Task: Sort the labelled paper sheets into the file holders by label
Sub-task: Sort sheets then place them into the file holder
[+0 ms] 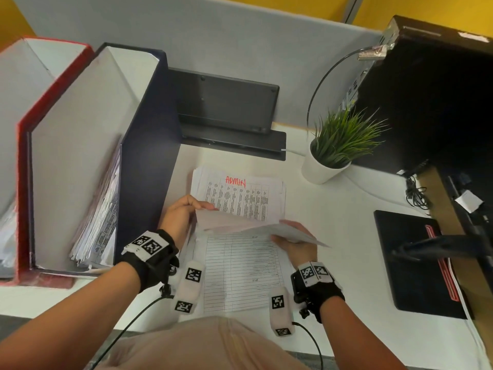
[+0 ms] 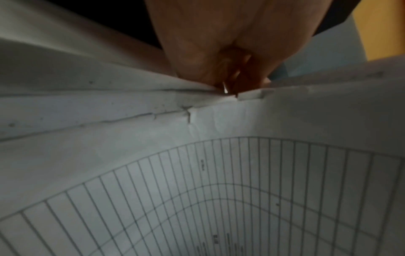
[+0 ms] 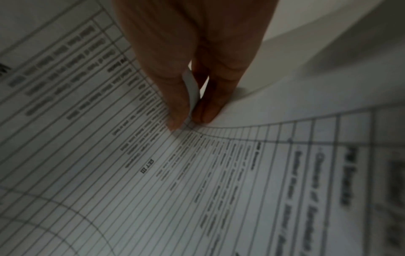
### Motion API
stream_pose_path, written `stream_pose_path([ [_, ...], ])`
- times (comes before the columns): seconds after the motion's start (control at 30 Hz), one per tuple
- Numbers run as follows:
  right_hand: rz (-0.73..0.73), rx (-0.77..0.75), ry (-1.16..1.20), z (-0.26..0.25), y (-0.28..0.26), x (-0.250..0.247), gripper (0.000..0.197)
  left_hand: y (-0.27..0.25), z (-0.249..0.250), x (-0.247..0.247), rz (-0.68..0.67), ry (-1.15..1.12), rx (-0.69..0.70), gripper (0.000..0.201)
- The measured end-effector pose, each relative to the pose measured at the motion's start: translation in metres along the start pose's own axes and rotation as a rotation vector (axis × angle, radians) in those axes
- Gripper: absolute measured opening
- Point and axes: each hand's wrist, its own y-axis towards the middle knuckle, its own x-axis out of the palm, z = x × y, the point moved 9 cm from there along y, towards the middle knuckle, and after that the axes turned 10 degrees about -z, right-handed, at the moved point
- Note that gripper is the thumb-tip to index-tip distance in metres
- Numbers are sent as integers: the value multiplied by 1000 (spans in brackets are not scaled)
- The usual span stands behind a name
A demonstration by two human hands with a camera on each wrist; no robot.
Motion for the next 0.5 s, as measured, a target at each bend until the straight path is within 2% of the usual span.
stream_pose_path([
  [0.07, 5, 71, -47, 4, -1, 1, 19, 0, -4, -4, 22, 11, -33, 33],
  [0.13, 5, 67, -52, 8, -1, 2, 29, -1, -5, -6, 35, 72, -51, 29],
  [0.3, 45, 67, 247, 12, -4, -1, 43, 1, 5, -18, 197, 179, -124, 24],
  [0.43, 35, 65, 222, 6, -7, 2, 40, 5, 5, -10, 105, 269, -187, 42],
  [0.5, 30, 78, 135, 4, -7, 4, 22, 4, 3, -4, 67, 312, -216, 50],
])
